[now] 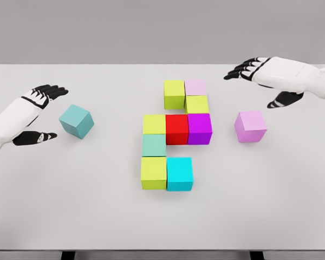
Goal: Assemble the squares on the desktop into the number 2
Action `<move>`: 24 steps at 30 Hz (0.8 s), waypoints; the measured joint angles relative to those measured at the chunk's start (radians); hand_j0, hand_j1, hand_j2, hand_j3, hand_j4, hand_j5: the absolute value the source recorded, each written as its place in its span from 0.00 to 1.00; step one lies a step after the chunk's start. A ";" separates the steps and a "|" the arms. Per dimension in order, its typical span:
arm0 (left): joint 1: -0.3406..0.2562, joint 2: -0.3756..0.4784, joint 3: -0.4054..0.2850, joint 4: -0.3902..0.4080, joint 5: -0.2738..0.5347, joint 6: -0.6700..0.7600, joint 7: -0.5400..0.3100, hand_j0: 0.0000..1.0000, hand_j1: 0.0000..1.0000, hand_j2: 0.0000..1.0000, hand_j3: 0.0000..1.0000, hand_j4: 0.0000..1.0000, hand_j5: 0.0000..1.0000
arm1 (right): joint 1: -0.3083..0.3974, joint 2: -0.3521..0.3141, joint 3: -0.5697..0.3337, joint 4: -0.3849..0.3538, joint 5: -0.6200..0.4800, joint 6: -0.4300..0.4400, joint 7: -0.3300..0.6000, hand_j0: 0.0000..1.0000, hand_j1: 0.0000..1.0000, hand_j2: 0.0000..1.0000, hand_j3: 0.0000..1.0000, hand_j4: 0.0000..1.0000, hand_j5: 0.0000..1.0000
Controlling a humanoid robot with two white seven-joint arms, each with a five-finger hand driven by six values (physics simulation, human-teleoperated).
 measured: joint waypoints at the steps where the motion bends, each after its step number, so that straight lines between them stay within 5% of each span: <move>1: 0.000 0.000 0.000 0.001 -0.001 0.000 0.000 1.00 1.00 1.00 1.00 1.00 1.00 | 0.000 0.000 -0.002 -0.010 0.000 0.001 0.002 1.00 1.00 1.00 1.00 1.00 1.00; 4: 0.000 -0.001 0.001 0.001 -0.002 0.000 -0.002 1.00 1.00 1.00 1.00 1.00 1.00 | 0.003 -0.007 -0.005 -0.032 -0.002 0.000 0.005 1.00 1.00 1.00 1.00 1.00 1.00; 8: -0.021 0.002 0.022 0.001 0.003 0.000 -0.021 1.00 1.00 1.00 1.00 1.00 1.00 | 0.018 -0.117 -0.034 -0.048 -0.013 -0.048 0.006 1.00 1.00 1.00 1.00 1.00 1.00; 13: -0.067 0.107 0.045 0.000 0.139 0.000 -0.212 1.00 1.00 1.00 1.00 1.00 1.00 | 0.063 -0.192 -0.039 -0.047 -0.060 -0.066 0.006 1.00 1.00 1.00 1.00 1.00 1.00; 17: -0.204 0.152 0.006 -0.002 0.313 -0.001 -0.446 1.00 1.00 1.00 1.00 1.00 1.00 | -0.003 -0.137 -0.032 0.006 -0.095 0.161 0.006 1.00 1.00 1.00 1.00 1.00 1.00; 21: -0.291 0.166 -0.085 0.012 0.437 -0.001 -0.510 1.00 1.00 1.00 1.00 1.00 1.00 | -0.034 -0.097 0.051 0.021 -0.095 0.257 0.006 1.00 1.00 1.00 1.00 1.00 1.00; 24: -0.420 0.170 -0.194 0.066 0.502 -0.001 -0.524 1.00 1.00 1.00 1.00 1.00 1.00 | -0.043 -0.058 0.137 0.027 -0.096 0.311 0.006 1.00 1.00 1.00 1.00 1.00 1.00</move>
